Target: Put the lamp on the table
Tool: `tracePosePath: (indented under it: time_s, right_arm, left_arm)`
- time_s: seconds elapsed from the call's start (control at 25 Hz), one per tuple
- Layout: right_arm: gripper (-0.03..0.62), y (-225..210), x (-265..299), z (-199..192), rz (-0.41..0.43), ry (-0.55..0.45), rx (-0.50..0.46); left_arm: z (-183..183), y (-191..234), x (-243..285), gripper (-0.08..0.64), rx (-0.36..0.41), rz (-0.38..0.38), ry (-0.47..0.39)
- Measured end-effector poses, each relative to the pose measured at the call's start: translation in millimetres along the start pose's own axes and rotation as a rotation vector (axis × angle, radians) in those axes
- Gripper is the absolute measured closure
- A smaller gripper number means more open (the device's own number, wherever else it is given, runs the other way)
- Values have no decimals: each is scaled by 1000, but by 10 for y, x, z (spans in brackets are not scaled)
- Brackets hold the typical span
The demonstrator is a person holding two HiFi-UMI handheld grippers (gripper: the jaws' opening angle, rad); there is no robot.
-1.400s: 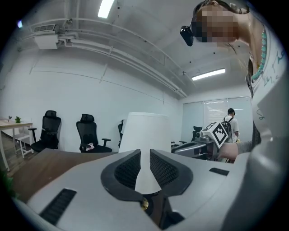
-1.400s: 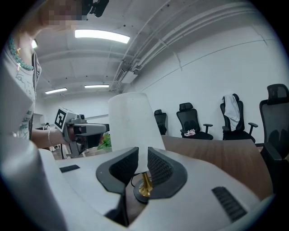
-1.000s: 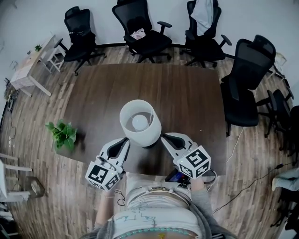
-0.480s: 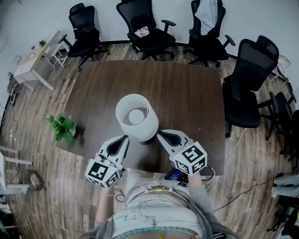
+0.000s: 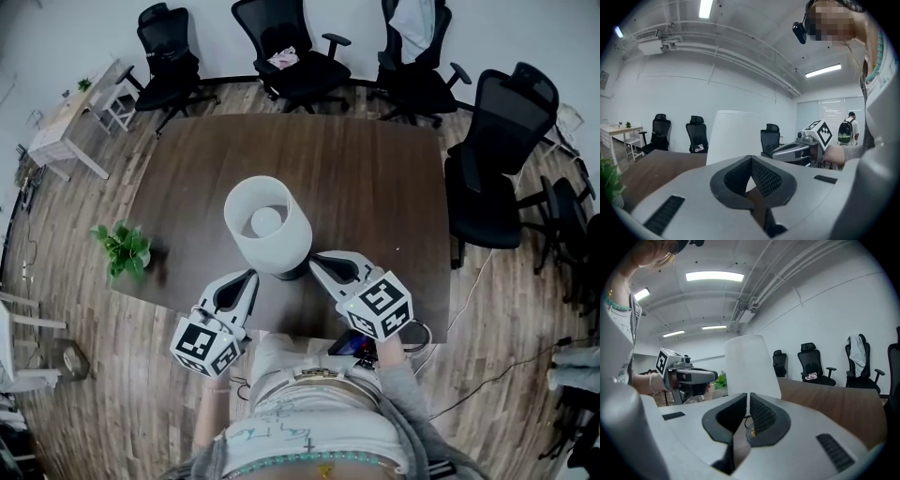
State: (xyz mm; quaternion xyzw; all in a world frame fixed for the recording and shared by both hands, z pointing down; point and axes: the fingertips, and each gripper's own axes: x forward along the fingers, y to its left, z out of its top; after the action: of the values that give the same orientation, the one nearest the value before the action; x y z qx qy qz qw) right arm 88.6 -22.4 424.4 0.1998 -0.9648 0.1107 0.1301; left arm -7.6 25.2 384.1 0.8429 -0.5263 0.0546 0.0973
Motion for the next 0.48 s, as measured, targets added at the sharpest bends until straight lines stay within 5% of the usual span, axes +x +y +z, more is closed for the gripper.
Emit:
tracePosePath:
  time_s: [0.48]
  right_arm:
    - [559,-9,52,18,-113,12,4]
  left_arm:
    - [-24,50,11,548,5,-90,15]
